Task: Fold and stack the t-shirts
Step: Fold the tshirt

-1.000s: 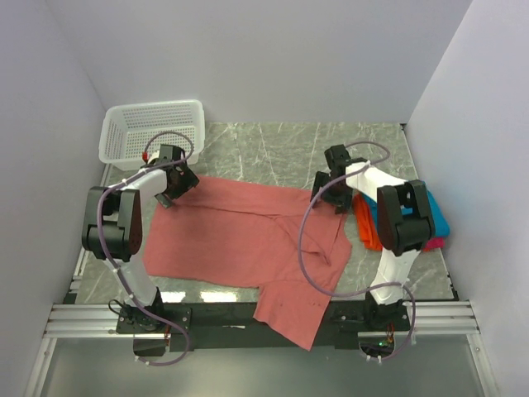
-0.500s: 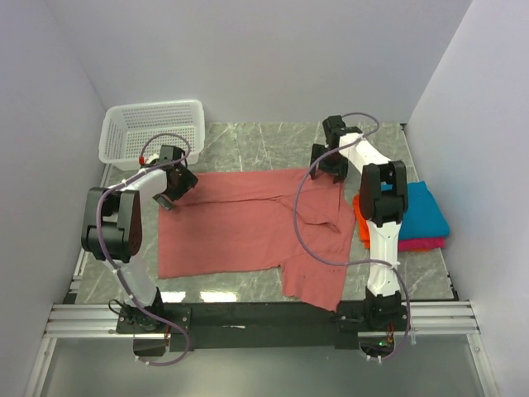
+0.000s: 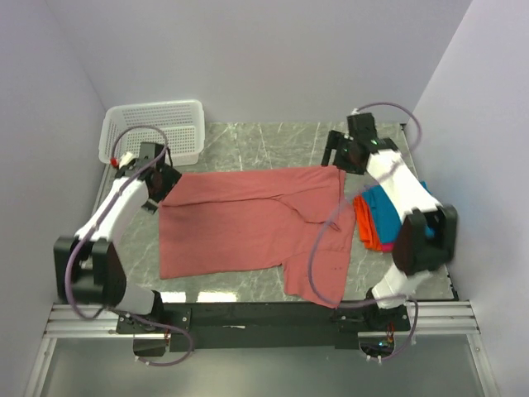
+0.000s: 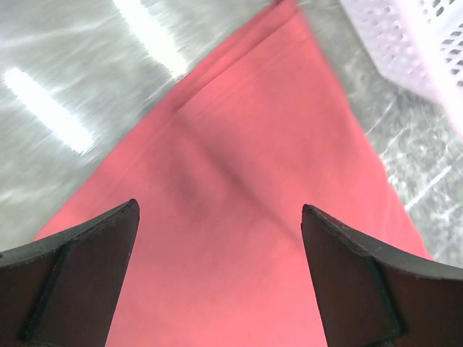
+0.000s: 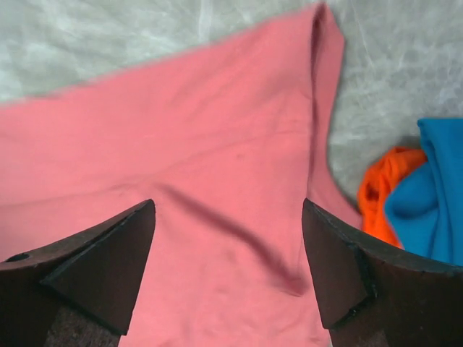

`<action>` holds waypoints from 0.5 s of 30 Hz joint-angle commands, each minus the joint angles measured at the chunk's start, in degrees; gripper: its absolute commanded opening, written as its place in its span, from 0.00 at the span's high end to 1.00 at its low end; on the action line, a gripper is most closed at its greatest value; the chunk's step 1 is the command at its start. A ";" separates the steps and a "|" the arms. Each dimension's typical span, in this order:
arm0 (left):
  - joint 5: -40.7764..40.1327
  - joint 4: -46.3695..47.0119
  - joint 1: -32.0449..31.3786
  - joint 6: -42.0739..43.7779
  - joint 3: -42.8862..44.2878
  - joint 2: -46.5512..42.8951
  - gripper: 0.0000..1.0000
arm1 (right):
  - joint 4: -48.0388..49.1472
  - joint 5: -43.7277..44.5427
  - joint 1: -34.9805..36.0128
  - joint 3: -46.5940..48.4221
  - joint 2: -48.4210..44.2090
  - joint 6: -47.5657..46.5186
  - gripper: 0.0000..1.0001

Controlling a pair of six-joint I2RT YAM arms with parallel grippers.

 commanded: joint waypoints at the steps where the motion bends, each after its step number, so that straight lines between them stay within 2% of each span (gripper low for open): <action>1: -1.39 -9.17 0.14 -5.39 -6.53 -6.96 0.01 | 9.51 -0.30 -0.40 -11.76 -12.52 6.94 0.12; 5: 2.29 -12.17 0.14 -7.60 -16.20 -17.33 0.01 | 15.83 -1.18 -0.58 -22.87 -24.82 11.17 0.09; 9: 8.97 -12.26 -0.47 -11.90 -26.49 -24.81 0.01 | 17.87 -0.04 -0.75 -28.33 -29.85 12.32 0.07; 12: 13.28 -11.82 -3.72 -15.69 -33.25 -28.94 0.01 | 17.87 0.58 -0.75 -30.26 -31.18 12.59 0.07; 15: 14.08 -14.10 -10.04 -19.73 -35.20 -29.75 0.01 | 17.61 0.58 -0.84 -30.88 -30.92 12.33 0.06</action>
